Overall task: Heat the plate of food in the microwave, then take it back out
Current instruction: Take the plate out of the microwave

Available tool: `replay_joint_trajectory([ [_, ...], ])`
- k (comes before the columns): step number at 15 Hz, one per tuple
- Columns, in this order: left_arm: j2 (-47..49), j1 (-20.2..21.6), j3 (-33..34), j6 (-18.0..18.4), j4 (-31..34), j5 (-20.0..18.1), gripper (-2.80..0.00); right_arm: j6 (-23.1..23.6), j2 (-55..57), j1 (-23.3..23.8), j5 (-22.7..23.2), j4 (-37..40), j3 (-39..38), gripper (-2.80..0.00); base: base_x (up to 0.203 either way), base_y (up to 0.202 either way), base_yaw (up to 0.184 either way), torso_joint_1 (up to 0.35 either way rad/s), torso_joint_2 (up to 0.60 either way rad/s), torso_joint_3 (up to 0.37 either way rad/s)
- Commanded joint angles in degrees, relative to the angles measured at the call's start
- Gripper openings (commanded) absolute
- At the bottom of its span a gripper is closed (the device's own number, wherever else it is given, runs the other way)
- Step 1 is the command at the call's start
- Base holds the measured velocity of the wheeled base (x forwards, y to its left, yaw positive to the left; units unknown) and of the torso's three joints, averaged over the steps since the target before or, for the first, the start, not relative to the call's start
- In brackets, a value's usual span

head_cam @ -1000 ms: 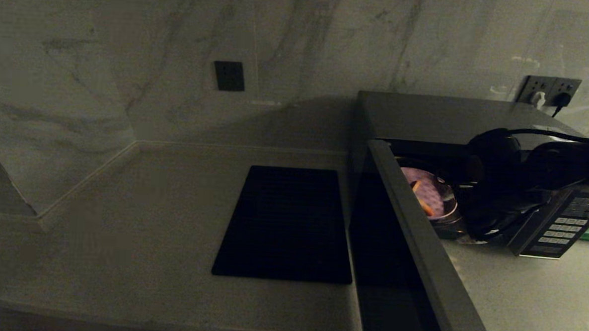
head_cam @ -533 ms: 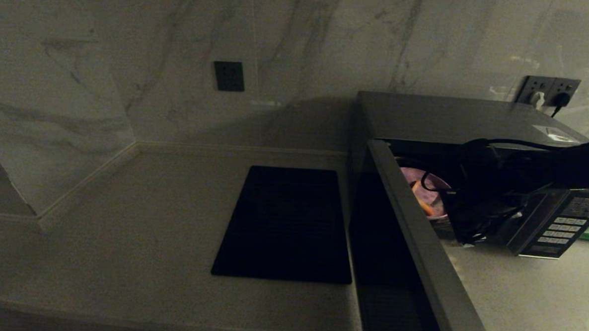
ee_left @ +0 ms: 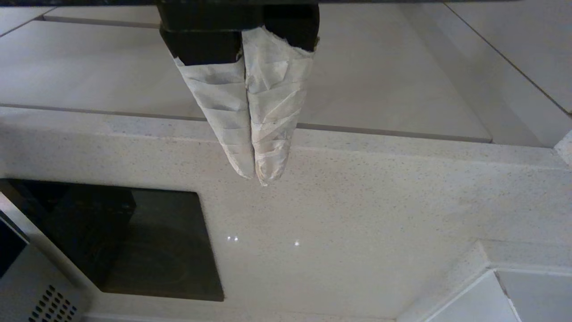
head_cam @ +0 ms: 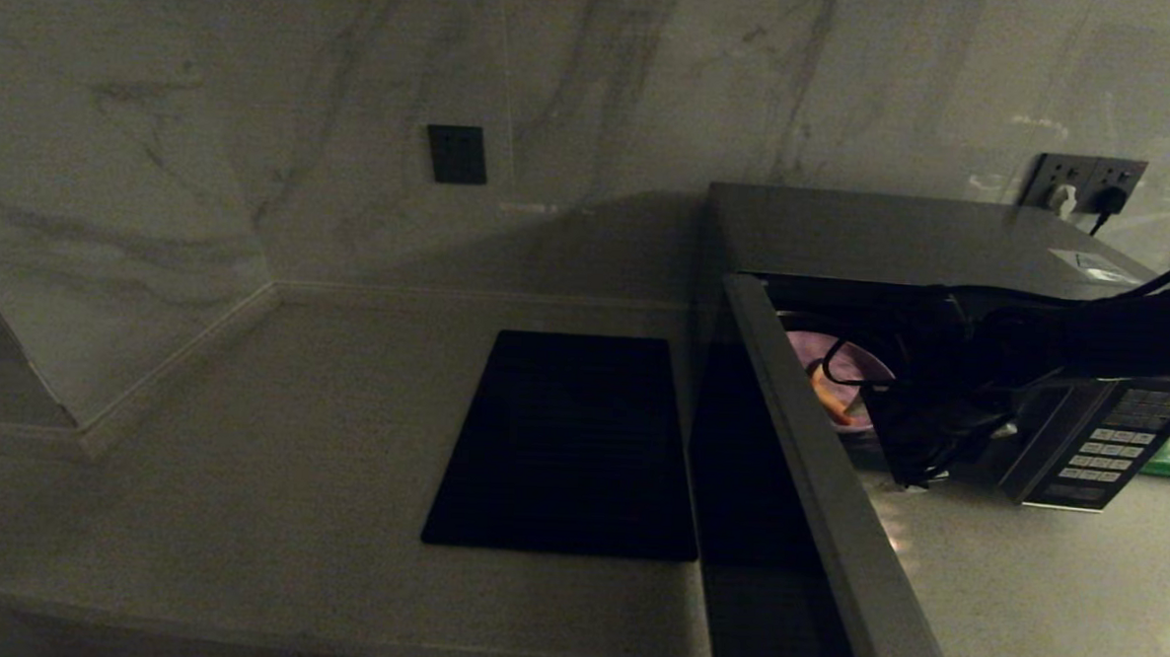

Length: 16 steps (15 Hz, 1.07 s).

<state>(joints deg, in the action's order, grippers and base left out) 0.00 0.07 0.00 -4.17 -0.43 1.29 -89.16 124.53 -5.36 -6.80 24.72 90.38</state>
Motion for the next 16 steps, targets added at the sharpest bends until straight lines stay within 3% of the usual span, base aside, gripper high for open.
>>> replay_joint_trajectory([
  [1,0.1,0.0,0.0,0.0,0.0,0.0,-2.80,-0.6,-0.9,0.0,-0.1,0.2,-0.2,0.00,0.000,0.000,0.000,0.000,0.00,0.000],
  [16,0.1,0.0,0.0,0.0,0.0,0.0,-2.80,-0.6,-1.9,-0.2,1.4,7.3,-0.8,0.00,0.000,0.000,0.000,0.000,0.00,0.000],
])
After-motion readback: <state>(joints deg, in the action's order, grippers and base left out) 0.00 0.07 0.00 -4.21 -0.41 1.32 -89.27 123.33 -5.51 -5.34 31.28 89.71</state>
